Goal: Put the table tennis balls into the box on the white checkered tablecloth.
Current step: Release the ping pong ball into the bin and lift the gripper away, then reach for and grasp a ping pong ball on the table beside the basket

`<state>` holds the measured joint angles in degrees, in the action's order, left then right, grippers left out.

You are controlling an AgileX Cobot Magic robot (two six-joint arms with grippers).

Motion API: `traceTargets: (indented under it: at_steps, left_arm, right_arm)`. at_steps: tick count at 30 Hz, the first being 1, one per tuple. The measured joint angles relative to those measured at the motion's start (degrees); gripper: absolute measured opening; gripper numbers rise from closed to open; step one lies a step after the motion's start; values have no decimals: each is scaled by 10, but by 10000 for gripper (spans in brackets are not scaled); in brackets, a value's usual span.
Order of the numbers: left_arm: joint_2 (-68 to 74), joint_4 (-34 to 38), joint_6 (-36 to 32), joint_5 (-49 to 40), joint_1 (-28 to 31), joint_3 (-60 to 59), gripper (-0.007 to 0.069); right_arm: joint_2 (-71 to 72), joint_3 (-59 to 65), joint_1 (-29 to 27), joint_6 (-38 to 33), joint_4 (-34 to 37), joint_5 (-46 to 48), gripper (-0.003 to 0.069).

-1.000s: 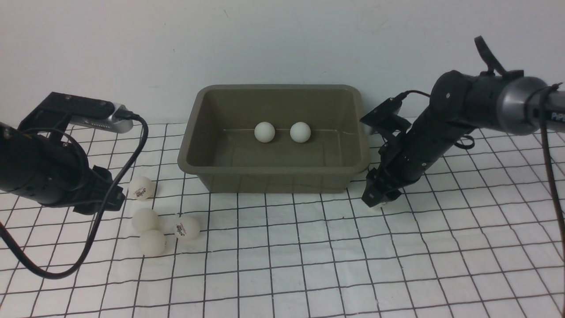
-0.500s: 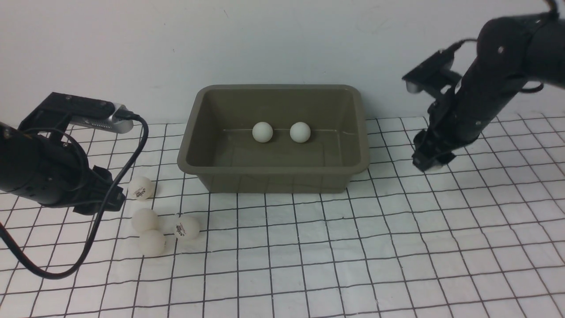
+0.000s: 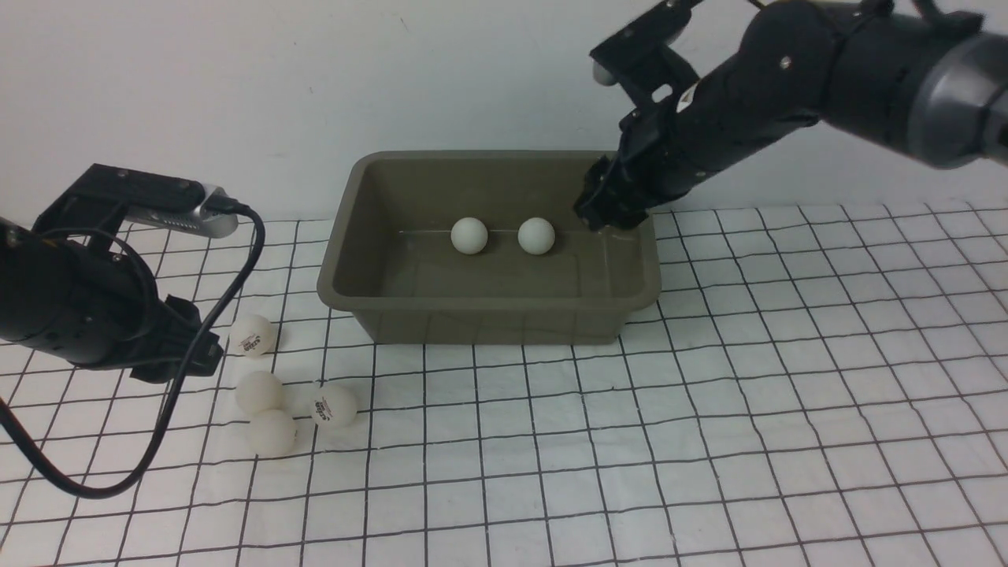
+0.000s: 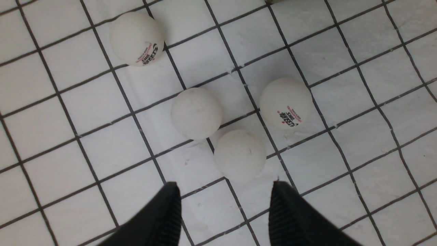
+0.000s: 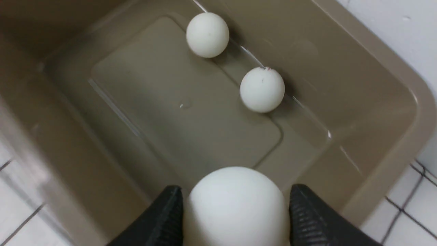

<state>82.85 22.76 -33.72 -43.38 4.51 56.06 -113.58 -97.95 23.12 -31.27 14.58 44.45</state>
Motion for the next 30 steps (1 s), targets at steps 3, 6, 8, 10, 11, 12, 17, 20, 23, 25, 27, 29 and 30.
traceTargets:
  at_steps: [3,6,8,10,11,12,17,20,23,25,27,29,30]
  left_arm:
    - [0,0,0,0,0,0,324]
    - [0,0,-1,0,0,0,324]
    - [0,0,-1,1,0,0,324]
    - [0,0,-1,2,0,0,324]
    - [0,0,-1,5,0,0,324]
    - [0,0,-1,9,0,0,324]
    - [0,12,-1,40,0,0,324]
    - [1,15,-1,69,0,0,324]
    - [11,18,-1,97,0,1,324]
    - [19,18,-1,105,0,2,324]
    - [36,19,-1,109,0,7,329]
    - [53,19,-1,109,0,13,337]
    - [68,19,-1,109,0,19,347]
  right_arm:
    - [-40,-37,1,2,0,-1,360]
    - [-74,-71,1,2,0,-3,360]
    - [-89,-87,1,4,0,-3,360]
    - [-102,-97,1,6,0,-3,360]
    - [-113,-103,1,9,0,-3,373]
    - [-122,-104,1,14,0,-3,390]
    - [-133,-108,1,38,0,3,472]
    - [-132,-124,1,43,0,19,484]
    - [-132,-162,1,45,0,62,487]
    - [-130,-192,1,50,-1,94,486]
    - [-126,-227,1,56,-5,130,486]
    - [-120,-265,1,63,-13,167,486]
    - [-113,-301,1,70,-26,202,486]
